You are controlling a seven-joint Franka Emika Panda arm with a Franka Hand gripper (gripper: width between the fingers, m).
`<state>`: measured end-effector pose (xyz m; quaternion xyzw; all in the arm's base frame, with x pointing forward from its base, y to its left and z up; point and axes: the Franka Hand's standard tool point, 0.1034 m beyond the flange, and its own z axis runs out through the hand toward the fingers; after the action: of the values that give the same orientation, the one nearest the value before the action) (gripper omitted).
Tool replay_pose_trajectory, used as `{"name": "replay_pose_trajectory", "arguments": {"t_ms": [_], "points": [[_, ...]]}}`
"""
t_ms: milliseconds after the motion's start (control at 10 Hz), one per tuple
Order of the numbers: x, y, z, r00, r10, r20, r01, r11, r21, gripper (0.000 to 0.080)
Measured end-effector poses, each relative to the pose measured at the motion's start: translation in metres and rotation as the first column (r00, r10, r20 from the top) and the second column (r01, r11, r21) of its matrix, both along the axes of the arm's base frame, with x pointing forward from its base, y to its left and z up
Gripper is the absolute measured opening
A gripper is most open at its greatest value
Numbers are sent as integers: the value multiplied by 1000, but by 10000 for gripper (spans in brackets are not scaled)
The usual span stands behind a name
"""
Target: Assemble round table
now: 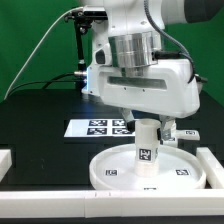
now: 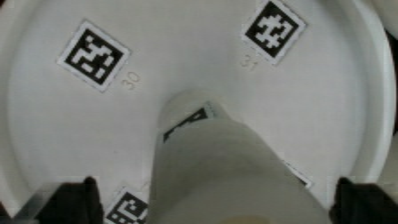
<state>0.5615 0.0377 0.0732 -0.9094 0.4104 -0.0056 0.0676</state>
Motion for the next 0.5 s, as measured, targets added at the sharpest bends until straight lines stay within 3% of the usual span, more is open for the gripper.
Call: {"name": "replay_pose_trajectory", "arguments": {"t_ms": [100,200,300,400,500], "points": [[0,1,0,990,138,5,-137,990,-28,649],[2,4,0,912,409,25,-405,910,-87,649],[4,-1,0,843,536,46,-527,841,-123,649],[4,-2,-1,882,468,43,-462,880,-111,649],[4,-2,-1,881,471,42,-464,878,-113,528]]}}
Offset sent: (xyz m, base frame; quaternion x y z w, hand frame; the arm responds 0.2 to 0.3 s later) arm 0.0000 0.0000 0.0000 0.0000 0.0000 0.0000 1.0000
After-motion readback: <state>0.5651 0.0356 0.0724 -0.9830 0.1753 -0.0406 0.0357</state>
